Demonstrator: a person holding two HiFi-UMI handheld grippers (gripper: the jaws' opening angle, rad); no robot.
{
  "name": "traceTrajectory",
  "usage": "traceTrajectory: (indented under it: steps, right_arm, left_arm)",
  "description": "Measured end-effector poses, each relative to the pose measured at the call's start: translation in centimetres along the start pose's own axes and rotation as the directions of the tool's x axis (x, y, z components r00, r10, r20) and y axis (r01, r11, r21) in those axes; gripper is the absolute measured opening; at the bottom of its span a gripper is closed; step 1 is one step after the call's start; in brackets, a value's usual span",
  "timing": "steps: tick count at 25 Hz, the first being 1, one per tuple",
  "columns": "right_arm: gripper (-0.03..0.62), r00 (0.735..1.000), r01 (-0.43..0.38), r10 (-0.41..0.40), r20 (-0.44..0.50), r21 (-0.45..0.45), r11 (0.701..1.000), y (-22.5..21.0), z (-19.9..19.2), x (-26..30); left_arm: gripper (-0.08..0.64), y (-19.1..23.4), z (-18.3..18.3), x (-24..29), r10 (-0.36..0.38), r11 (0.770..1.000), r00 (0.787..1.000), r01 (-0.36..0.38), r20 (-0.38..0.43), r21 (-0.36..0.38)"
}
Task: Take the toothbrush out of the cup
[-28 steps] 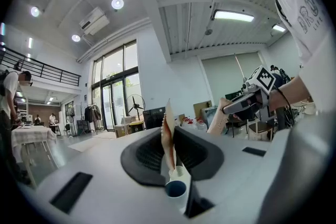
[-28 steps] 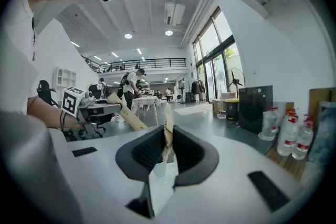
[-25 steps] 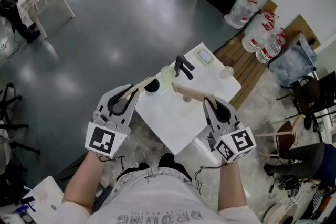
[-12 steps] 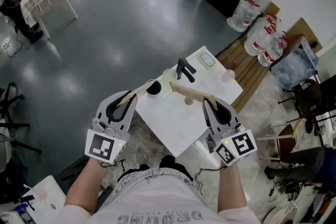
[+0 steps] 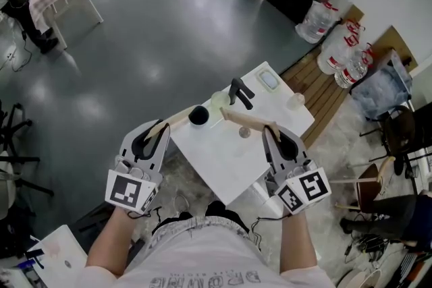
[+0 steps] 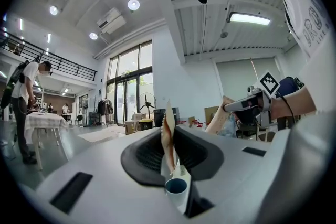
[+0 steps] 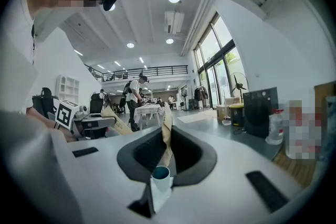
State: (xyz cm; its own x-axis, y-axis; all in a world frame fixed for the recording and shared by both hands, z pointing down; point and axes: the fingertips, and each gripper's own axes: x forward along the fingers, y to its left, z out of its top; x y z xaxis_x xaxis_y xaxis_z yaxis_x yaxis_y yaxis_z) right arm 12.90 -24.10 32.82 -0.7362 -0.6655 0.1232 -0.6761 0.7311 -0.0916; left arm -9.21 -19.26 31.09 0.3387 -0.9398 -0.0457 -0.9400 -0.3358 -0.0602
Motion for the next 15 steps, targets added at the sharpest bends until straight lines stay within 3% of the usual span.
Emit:
traceTrajectory:
  steps: [15]
  right_arm:
    - [0.029, 1.000, -0.018, 0.017, 0.008, 0.018, 1.000, -1.2, 0.2, 1.5]
  left_arm:
    - [0.061, 0.2, -0.7, 2.1, -0.003, 1.000, 1.000, 0.002, -0.010, -0.015]
